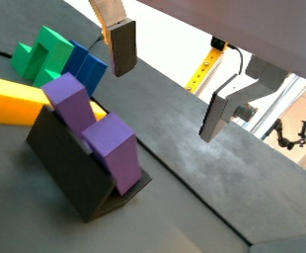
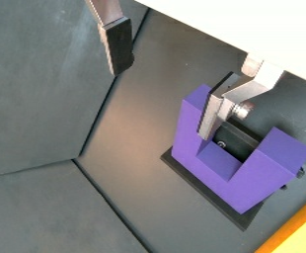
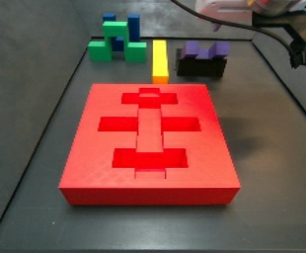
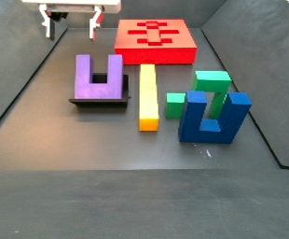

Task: Pick up the purple object. Move up. Place the purple object on the fixture. Regrasp the purple object. Move to above the board. Insert the purple object.
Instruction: Regrasp the purple object.

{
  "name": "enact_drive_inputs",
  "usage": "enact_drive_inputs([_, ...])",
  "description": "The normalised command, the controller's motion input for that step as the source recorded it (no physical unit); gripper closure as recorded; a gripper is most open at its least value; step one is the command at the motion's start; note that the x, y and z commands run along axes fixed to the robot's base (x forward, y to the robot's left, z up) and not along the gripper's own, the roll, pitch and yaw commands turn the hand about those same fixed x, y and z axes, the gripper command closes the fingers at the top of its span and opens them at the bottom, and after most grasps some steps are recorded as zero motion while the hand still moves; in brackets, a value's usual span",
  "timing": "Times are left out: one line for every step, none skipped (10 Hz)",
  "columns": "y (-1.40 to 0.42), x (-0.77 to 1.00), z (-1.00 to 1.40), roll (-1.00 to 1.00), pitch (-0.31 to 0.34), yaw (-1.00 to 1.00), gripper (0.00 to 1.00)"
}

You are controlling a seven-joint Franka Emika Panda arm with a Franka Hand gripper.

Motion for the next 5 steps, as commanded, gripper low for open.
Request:
enact_drive_inputs([0.07, -0.03, -0.41, 0.00, 0.031, 0.00, 0.00])
enact_drive_inputs([0.08, -0.07, -0.40, 0.00, 0.074, 0.00, 0.00])
enact_drive_inputs([0.03, -0.13, -0.39, 0.09, 0.023, 0.00, 0.00])
enact_drive_inputs([0.01, -0.17, -0.32, 0.00, 0.000, 0.00, 0.00])
enact_drive_inputs([0.00, 0.00, -0.29, 0.01, 0.000, 0.02, 0.00])
